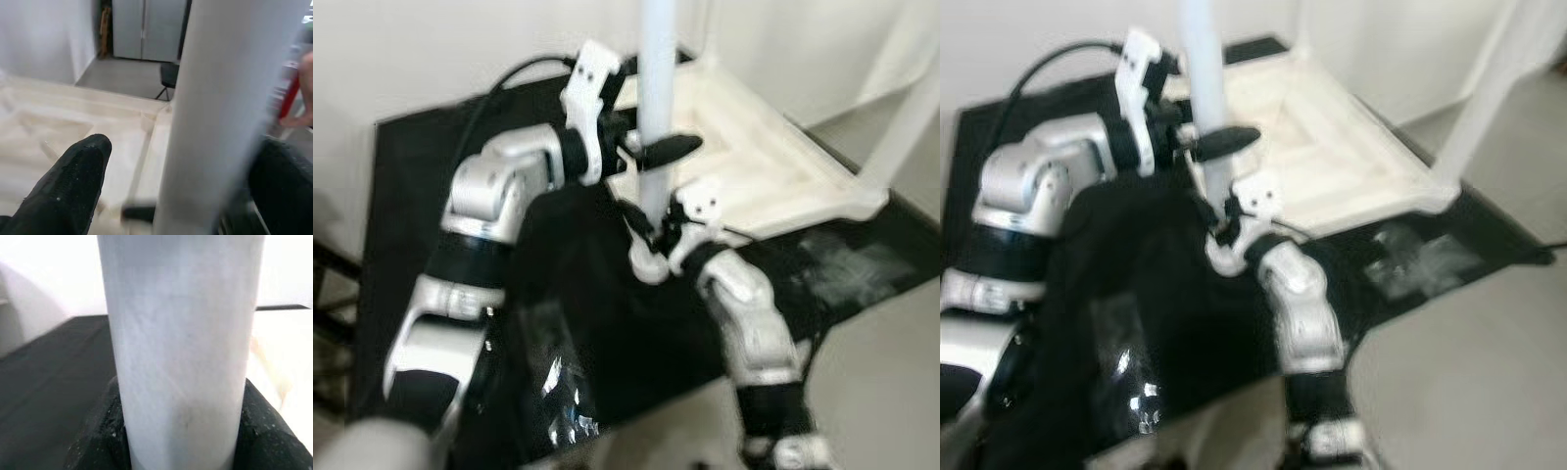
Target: Building children table
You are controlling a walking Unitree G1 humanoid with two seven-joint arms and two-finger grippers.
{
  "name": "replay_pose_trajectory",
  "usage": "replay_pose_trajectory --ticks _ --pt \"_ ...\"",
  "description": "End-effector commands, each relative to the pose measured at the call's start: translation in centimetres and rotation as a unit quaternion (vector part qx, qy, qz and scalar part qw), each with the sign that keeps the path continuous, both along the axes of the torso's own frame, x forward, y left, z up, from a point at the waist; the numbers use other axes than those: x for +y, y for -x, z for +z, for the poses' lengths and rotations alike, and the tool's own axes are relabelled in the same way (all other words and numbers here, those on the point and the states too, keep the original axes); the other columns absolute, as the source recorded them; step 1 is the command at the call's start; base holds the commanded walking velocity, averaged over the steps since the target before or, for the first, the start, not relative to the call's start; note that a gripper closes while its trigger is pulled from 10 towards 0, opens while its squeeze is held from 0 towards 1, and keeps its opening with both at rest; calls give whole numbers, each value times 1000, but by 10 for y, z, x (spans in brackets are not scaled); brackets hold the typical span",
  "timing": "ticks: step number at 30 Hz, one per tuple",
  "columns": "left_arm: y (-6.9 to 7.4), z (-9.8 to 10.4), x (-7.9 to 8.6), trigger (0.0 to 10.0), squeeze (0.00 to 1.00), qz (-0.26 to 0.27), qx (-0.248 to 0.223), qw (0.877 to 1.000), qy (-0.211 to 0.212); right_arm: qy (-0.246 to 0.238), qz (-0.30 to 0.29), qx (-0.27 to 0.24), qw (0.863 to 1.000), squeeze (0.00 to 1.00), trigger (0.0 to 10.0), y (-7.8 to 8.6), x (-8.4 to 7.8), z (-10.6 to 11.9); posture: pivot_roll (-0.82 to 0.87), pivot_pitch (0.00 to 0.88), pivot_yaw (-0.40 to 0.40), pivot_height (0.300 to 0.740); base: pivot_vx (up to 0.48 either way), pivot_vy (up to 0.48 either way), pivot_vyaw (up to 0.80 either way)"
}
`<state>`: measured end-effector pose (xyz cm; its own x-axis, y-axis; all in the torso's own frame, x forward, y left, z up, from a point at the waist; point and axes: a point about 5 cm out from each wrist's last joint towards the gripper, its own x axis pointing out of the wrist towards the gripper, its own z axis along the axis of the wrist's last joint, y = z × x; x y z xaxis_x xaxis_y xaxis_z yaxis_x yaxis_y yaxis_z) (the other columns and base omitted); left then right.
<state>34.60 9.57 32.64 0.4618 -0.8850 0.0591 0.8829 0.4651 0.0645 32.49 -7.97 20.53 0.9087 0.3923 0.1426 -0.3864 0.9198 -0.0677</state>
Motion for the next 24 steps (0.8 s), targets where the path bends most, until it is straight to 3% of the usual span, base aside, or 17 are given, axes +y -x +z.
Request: replay_pose_trajectory --ticks 1,2,3,5,8,9,10,11,14,15,16,19,20,21,23,24 --pt "7 -3 16 10000 0 -13 12 1000 7 -6 -53 156 986 0 0 5 -8 -64 -28 207 81 740 0 0 0" --pt "7 -3 16 10000 0 -13 12 1000 7 -6 -53 156 986 0 0 5 -8 -64 -28 207 81 740 0 0 0" --pt "17 -11 28 10000 0 -41 29 999 13 -8 -58 142 988 0 0 -2 -8 -58 -28 199 75 740 0 0 0" --pt "17 -11 28 10000 0 -41 29 999 13 -8 -58 142 988 0 0 -2 -8 -58 -28 199 75 740 0 0 0" --pt "36 -29 65 10000 0 -55 55 996 38 -8 -49 127 991 0 0 -16 -9 -47 -19 197 57 740 0 0 0" --pt "39 -33 70 10000 0 -47 58 996 44 -2 -48 125 991 0 7020 -17 -10 -45 -19 199 55 740 0 0 0" --pt "39 -33 70 10000 0 -47 58 996 44 -2 -48 125 991 0 7020 -17 -10 -45 -19 199 55 740 0 0 0" --pt "39 -36 74 10000 0 -36 58 997 47 -2 -47 119 992 0 10000 -18 -11 -42 -20 199 55 740 0 0 0" --pt "39 -36 74 10000 0 -36 58 997 47 -2 -47 119 992 0 10000 -18 -11 -42 -20 199 55 740 0 0 0" --pt "38 -40 80 10000 0 -13 58 997 52 4 -31 99 995 0 10000 -20 -12 -34 -19 199 51 740 0 0 0" --pt "36 -49 91 10000 0 37 62 995 67 -5 1 62 998 1000 10000 -23 -15 -10 -20 199 41 740 0 0 0" --pt "36 -69 111 10000 0 136 76 984 89 -14 109 -6 994 1000 10000 -21 -17 38 -20 199 36 740 0 0 0" --pt "36 -69 111 10000 0 136 76 984 89 -14 109 -6 994 1000 10000 -21 -17 38 -20 199 36 740 0 0 0" --pt "37 -76 115 10000 0 160 80 979 95 4 171 -17 985 1000 10000 -18 -17 46 -17 200 33 740 0 0 0" --pt "39 -83 119 10000 0 183 86 974 101 26 236 -26 971 1000 10000 -15 -18 54 -17 200 33 740 0 0 0" --pt "42 -93 120 10000 0 207 89 969 105 81 284 -35 955 0 10000 -13 -21 52 -19 202 34 740 0 0 0"
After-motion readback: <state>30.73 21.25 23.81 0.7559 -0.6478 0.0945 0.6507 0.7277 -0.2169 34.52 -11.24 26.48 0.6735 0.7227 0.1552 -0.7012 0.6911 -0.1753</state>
